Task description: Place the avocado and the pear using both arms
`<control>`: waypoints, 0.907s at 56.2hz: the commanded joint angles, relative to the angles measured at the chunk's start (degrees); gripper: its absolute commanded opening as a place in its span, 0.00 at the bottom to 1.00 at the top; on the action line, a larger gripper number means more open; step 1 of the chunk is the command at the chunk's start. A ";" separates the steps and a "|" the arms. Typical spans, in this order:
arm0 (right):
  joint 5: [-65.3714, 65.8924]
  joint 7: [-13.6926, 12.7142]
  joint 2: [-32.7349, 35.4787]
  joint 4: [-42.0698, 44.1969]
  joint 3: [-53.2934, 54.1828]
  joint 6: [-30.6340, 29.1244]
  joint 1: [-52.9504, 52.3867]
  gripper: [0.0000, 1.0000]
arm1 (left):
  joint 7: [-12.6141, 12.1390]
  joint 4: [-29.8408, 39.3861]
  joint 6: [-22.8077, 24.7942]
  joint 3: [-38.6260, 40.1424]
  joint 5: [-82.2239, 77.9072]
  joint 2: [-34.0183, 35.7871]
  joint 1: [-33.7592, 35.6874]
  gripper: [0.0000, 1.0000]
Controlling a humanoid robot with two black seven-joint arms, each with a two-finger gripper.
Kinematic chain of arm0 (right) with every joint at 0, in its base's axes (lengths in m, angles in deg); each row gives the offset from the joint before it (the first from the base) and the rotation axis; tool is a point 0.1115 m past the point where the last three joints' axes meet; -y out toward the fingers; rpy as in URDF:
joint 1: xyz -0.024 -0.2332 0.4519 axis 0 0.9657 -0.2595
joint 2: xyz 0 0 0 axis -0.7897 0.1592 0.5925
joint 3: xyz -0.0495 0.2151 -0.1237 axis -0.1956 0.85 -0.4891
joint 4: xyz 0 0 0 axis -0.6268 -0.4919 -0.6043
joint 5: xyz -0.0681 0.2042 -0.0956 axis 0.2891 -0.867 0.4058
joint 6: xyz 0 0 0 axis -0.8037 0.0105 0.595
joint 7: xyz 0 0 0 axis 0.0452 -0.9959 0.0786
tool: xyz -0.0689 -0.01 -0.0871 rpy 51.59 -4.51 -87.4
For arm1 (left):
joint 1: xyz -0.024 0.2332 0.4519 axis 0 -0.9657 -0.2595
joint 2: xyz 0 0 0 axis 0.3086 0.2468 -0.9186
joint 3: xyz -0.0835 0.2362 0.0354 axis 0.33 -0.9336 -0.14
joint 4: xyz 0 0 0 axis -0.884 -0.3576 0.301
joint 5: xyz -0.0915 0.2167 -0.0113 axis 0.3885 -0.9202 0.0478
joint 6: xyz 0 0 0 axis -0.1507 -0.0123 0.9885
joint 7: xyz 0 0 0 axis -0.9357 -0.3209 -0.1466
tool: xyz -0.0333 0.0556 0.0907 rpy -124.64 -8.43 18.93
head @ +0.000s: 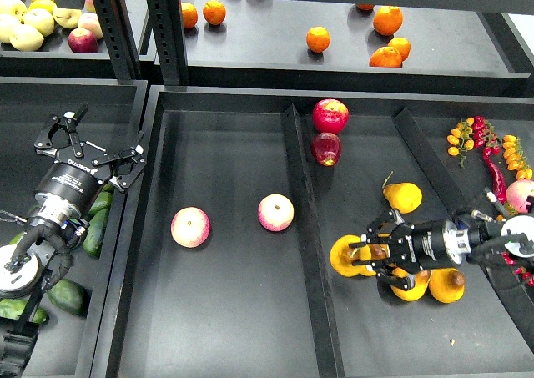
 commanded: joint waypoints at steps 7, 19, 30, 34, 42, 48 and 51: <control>0.35 0.00 -0.12 4.45 -0.05 0.01 4.28 0.02 | -0.07 0.09 -0.09 0.10 0.00 0.00 0.00 1.00; 1.85 0.00 -2.84 8.84 1.44 0.01 8.76 0.03 | 0.02 0.09 -0.09 0.01 0.00 0.00 0.00 1.00; 2.64 0.00 -7.32 12.36 4.70 0.01 10.87 0.09 | 0.02 0.36 -0.09 0.10 0.00 0.00 0.00 1.00; 2.64 0.00 -7.94 12.45 4.87 0.01 10.78 0.15 | 0.02 0.36 -0.09 0.10 0.00 0.00 0.00 1.00; 2.99 0.00 -7.68 11.92 5.05 0.01 10.17 0.42 | 0.02 0.36 -0.09 0.18 0.00 0.00 0.00 1.00; 3.60 0.00 -7.32 11.57 5.14 0.01 9.47 0.58 | 0.02 0.36 -0.09 0.18 0.00 0.00 0.00 1.00; 3.78 0.00 -7.24 11.57 5.14 0.01 9.38 0.70 | 0.02 0.36 -0.09 0.18 0.00 0.00 0.00 1.00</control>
